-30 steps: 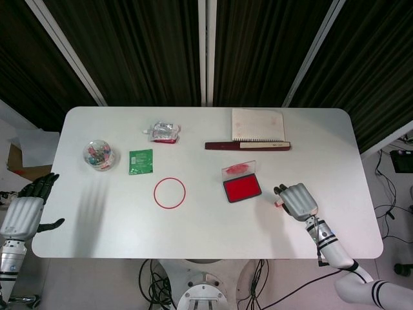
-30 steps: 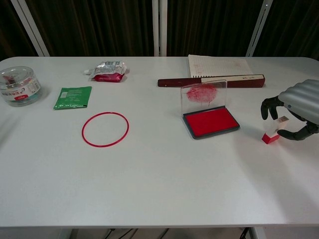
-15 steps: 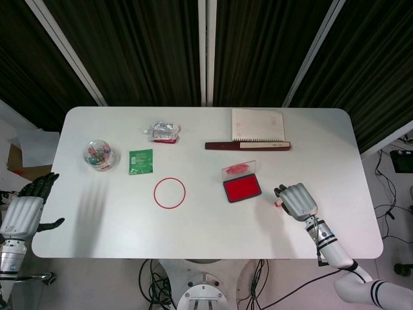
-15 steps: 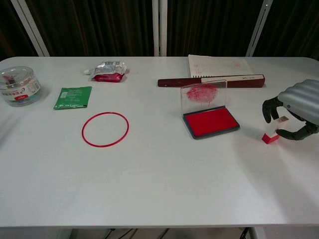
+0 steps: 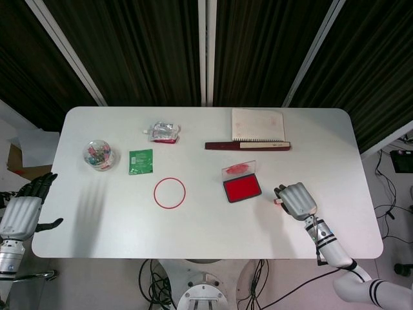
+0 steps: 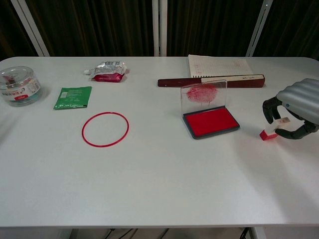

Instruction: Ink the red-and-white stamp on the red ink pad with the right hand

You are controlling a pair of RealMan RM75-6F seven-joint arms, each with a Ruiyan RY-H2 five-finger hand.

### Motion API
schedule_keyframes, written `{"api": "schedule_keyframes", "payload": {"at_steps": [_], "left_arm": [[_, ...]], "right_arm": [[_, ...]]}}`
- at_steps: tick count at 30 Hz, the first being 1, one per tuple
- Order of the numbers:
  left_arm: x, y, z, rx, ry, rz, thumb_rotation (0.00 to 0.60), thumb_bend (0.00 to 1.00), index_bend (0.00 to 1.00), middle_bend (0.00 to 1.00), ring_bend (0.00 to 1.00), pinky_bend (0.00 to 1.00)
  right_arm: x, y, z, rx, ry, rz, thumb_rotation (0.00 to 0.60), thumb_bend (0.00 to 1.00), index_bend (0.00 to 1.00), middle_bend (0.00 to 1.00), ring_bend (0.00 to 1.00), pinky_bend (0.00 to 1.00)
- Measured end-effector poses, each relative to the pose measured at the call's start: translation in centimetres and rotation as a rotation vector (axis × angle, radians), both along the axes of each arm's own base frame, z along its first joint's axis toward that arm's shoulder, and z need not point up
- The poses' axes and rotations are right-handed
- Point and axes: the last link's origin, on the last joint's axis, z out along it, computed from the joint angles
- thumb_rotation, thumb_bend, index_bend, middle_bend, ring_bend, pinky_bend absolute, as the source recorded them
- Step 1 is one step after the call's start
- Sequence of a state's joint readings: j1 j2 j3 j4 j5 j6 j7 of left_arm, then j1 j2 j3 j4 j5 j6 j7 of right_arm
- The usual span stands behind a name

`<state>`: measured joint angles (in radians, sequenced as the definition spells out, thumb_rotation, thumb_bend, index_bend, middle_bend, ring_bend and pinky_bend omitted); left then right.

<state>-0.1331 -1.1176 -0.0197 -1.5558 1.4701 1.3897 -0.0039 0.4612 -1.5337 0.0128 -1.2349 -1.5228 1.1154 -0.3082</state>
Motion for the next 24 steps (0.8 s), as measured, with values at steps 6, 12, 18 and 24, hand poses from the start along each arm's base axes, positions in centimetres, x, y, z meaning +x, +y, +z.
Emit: {"api": "schedule_keyframes", "payload": {"at_steps": [6, 12, 18, 24], "left_arm": [[0.0, 0.0, 0.0, 0.000, -0.002, 0.001, 0.600, 0.07, 0.04, 0.07, 0.08, 0.18], [-0.1, -0.1, 0.0, -0.003, -0.004, 0.004, 0.600, 0.07, 0.04, 0.07, 0.08, 0.18], [-0.1, -0.1, 0.1, 0.001, -0.009, 0.003, 0.600, 0.07, 0.04, 0.07, 0.08, 0.18], [-0.5, -0.1, 0.0, -0.004, -0.022, 0.014, 0.600, 0.07, 0.04, 0.07, 0.09, 0.18]], "right_arm": [[0.2, -0.3, 0.4, -0.010, -0.009, 0.001, 0.600, 0.26, 0.57, 0.54, 0.72, 0.92], [0.6, -0.6, 0.8, -0.014, -0.024, 0.001, 0.600, 0.26, 0.58, 0.54, 0.72, 0.92], [2.4, -1.6, 1.7, -0.006, -0.055, 0.025, 0.600, 0.26, 0.59, 0.56, 0.72, 0.92], [5.4, -3.1, 1.6, 0.057, -0.080, 0.031, 0.600, 0.26, 0.60, 0.57, 0.72, 0.92]]}}
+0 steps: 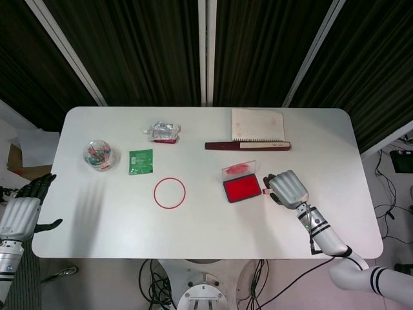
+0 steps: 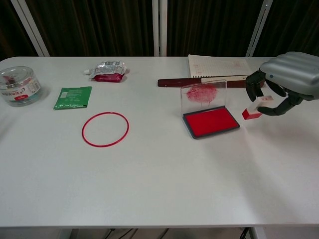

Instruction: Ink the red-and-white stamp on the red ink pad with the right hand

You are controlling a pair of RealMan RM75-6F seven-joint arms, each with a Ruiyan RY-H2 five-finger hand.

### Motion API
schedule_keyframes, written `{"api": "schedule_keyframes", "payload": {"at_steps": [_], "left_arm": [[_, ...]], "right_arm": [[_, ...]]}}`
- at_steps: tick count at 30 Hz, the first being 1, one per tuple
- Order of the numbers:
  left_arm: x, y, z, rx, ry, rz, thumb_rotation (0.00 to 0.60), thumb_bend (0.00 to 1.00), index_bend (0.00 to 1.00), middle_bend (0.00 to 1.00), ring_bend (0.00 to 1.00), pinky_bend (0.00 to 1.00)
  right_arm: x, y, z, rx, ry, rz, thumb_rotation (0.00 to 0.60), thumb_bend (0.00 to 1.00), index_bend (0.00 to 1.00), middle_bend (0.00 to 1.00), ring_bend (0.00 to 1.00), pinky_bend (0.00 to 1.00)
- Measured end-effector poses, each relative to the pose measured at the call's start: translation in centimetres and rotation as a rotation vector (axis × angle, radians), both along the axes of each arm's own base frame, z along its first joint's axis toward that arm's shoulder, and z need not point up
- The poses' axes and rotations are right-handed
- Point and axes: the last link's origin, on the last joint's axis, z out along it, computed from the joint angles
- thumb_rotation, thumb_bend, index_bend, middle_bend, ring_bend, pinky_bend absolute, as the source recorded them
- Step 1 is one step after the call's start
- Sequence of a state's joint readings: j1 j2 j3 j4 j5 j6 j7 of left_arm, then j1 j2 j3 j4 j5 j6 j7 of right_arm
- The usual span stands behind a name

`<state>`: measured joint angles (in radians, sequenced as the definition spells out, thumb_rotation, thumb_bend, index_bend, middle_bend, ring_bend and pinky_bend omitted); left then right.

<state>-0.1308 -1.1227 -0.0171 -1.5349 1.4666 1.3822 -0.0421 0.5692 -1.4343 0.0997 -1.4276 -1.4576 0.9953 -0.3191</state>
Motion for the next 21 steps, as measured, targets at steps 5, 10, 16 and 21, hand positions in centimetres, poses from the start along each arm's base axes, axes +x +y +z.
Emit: {"api": "schedule_keyframes", "payload": {"at_steps": [5, 10, 16, 21], "left_arm": [[-0.3, 0.0, -0.1, -0.003, -0.007, 0.005, 0.600, 0.07, 0.04, 0.07, 0.08, 0.18], [-0.5, 0.2, -0.1, -0.012, -0.007, 0.003, 0.600, 0.07, 0.04, 0.07, 0.08, 0.18], [-0.8, 0.3, 0.0, -0.013, -0.012, 0.006, 0.600, 0.07, 0.04, 0.07, 0.08, 0.18], [-1.2, 0.2, 0.2, -0.014, -0.016, 0.018, 0.600, 0.07, 0.04, 0.07, 0.08, 0.18]], "right_arm": [[1.9, -1.2, -0.8, 0.058, -0.001, -0.040, 0.600, 0.26, 0.62, 0.58, 0.72, 0.92], [3.6, -1.9, -2.0, 0.067, -0.014, -0.090, 0.600, 0.26, 0.63, 0.59, 0.72, 0.92], [5.1, -2.3, -3.6, 0.094, -0.019, -0.124, 0.600, 0.26, 0.64, 0.59, 0.72, 0.92], [5.7, -2.7, -4.4, 0.109, -0.008, -0.128, 0.600, 0.27, 0.64, 0.59, 0.72, 0.92]]}}
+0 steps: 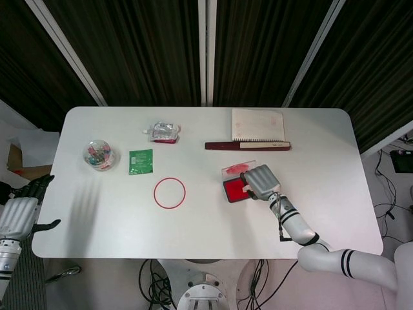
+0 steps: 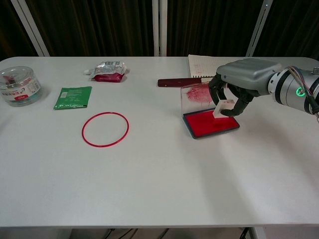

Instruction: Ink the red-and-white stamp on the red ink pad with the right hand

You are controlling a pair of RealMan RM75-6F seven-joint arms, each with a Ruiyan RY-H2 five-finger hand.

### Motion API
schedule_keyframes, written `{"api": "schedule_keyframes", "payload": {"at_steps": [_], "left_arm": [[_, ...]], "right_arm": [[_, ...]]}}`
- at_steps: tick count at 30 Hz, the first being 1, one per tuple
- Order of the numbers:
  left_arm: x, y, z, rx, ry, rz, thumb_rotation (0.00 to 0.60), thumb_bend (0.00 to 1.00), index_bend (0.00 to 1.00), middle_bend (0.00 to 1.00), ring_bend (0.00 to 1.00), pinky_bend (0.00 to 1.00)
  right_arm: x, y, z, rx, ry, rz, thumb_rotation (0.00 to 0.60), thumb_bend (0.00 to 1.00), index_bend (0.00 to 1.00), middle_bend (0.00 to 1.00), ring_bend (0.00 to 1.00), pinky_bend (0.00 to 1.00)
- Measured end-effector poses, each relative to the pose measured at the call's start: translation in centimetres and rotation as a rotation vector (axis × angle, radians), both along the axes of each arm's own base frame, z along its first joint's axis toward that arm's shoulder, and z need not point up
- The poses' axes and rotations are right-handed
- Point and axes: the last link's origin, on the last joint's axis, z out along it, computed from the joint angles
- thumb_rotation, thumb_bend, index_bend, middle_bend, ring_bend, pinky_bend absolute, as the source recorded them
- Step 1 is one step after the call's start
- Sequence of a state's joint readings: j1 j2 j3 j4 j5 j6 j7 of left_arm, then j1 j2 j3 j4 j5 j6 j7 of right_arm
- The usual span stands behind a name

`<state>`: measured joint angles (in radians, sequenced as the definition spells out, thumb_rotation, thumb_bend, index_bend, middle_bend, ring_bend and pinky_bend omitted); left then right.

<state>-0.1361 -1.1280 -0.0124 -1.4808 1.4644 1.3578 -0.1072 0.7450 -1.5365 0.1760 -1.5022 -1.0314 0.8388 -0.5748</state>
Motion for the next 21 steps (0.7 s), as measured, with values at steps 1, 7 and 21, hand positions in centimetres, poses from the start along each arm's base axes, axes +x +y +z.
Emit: {"api": "schedule_keyframes", "payload": {"at_steps": [1, 7, 21], "left_arm": [[0.0, 0.0, 0.0, 0.000, -0.002, 0.001, 0.600, 0.07, 0.04, 0.07, 0.08, 0.18], [-0.2, 0.1, 0.1, -0.004, -0.022, 0.006, 0.600, 0.07, 0.04, 0.07, 0.08, 0.18], [-0.4, 0.4, 0.2, -0.007, -0.026, 0.013, 0.600, 0.07, 0.04, 0.07, 0.08, 0.18]], "right_arm": [[0.0, 0.0, -0.1, 0.002, 0.004, -0.002, 0.600, 0.27, 0.64, 0.59, 0.72, 0.92], [0.2, -0.4, -0.5, 0.004, 0.027, -0.013, 0.600, 0.27, 0.64, 0.59, 0.72, 0.92], [0.3, -1.1, -1.4, 0.000, 0.082, -0.021, 0.600, 0.27, 0.65, 0.61, 0.72, 0.92]]}}
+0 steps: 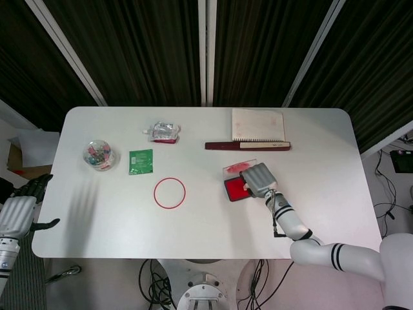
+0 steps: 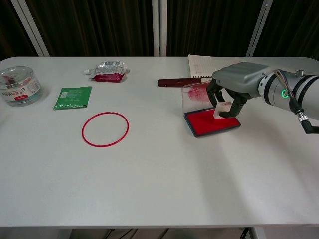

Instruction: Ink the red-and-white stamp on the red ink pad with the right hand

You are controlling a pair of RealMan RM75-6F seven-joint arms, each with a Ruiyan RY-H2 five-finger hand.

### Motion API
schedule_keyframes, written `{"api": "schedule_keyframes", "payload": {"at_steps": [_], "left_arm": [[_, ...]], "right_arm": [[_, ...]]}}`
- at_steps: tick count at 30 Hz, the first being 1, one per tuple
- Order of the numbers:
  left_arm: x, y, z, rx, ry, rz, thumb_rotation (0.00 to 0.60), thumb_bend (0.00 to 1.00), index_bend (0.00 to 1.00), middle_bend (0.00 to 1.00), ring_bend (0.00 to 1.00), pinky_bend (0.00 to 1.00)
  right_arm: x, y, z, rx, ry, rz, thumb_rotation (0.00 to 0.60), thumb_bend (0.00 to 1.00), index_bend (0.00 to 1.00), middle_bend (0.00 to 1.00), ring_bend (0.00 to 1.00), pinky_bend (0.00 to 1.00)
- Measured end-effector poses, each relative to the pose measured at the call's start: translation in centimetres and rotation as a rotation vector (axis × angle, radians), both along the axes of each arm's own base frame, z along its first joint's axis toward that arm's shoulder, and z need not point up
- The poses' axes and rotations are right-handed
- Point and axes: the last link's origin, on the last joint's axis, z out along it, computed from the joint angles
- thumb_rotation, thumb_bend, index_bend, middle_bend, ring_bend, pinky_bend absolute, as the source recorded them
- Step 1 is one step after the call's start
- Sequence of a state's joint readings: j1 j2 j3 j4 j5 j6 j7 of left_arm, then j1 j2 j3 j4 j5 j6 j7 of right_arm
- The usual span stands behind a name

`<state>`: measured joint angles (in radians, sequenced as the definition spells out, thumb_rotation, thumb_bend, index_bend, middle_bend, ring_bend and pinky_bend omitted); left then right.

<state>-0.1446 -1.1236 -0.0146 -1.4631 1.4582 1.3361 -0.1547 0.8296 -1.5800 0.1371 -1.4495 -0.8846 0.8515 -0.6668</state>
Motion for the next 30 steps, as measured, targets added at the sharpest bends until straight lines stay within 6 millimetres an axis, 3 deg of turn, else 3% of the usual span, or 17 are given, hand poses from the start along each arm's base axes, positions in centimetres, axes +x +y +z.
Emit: {"api": "schedule_keyframes", "payload": {"at_steps": [8, 16, 24, 30], "left_arm": [[-0.2, -0.1, 0.1, 0.003, -0.002, 0.003, 0.600, 0.07, 0.04, 0.07, 0.08, 0.18], [-0.1, -0.2, 0.1, 0.006, -0.005, -0.003, 0.600, 0.07, 0.04, 0.07, 0.08, 0.18], [0.5, -0.3, -0.2, 0.000, -0.012, -0.018, 0.600, 0.07, 0.04, 0.07, 0.08, 0.18], [0.8, -0.3, -0.7, -0.013, -0.010, -0.024, 0.600, 0.07, 0.04, 0.07, 0.08, 0.18]], "right_arm": [[0.0, -0.1, -0.4, 0.000, 0.013, 0.002, 0.600, 0.28, 0.66, 0.61, 0.72, 0.92], [0.5, 0.1, 0.3, -0.009, -0.014, 0.010, 0.600, 0.28, 0.66, 0.62, 0.72, 0.92], [0.9, 1.4, 4.0, -0.035, -0.050, 0.044, 0.600, 0.28, 0.66, 0.62, 0.72, 0.92], [-2.0, 3.5, 6.4, -0.026, 0.005, 0.023, 0.600, 0.28, 0.66, 0.62, 0.72, 0.92]]}}
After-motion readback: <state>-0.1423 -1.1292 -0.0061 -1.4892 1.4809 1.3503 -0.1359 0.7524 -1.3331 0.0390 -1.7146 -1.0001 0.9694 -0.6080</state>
